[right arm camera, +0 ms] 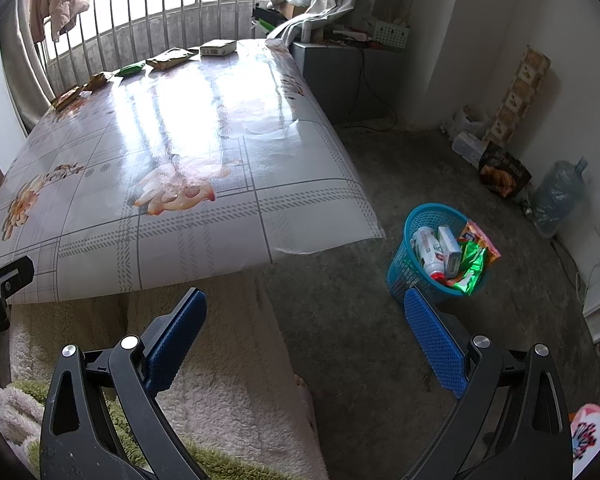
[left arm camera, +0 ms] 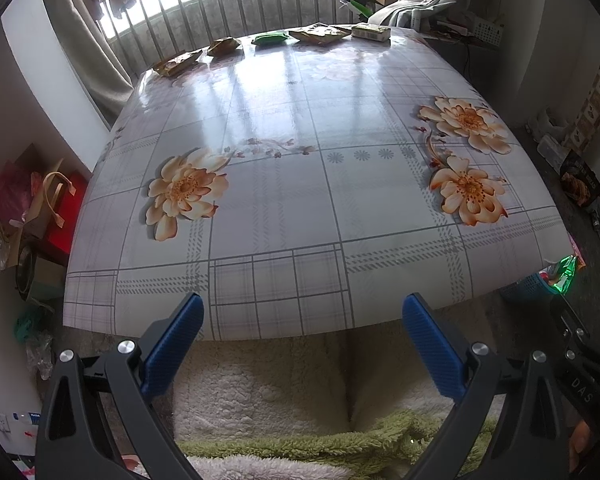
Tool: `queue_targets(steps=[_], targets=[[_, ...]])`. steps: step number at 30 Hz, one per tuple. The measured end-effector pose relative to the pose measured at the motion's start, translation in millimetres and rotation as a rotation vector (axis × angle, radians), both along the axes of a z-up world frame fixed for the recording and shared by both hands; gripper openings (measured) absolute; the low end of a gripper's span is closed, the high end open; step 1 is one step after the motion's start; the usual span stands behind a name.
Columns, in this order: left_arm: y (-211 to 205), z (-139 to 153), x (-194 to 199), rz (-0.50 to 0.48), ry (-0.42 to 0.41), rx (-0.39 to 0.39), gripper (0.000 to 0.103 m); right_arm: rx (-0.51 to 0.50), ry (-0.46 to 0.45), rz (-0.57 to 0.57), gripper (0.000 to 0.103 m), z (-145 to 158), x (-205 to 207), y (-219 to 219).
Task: Collect trash
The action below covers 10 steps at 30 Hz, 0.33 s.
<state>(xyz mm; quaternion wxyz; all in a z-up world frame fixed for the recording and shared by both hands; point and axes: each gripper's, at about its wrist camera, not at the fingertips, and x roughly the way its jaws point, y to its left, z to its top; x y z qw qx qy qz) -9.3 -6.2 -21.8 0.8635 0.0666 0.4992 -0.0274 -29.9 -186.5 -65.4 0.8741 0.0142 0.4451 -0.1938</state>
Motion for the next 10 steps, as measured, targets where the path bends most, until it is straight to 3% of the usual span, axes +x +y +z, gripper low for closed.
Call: queue_targets(steps=[10], targets=[[1.6, -3.0, 2.0, 0.002, 0.011, -0.007, 0.098, 0.001, -0.001, -0.002, 0.095, -0.5, -0.4, 0.6]])
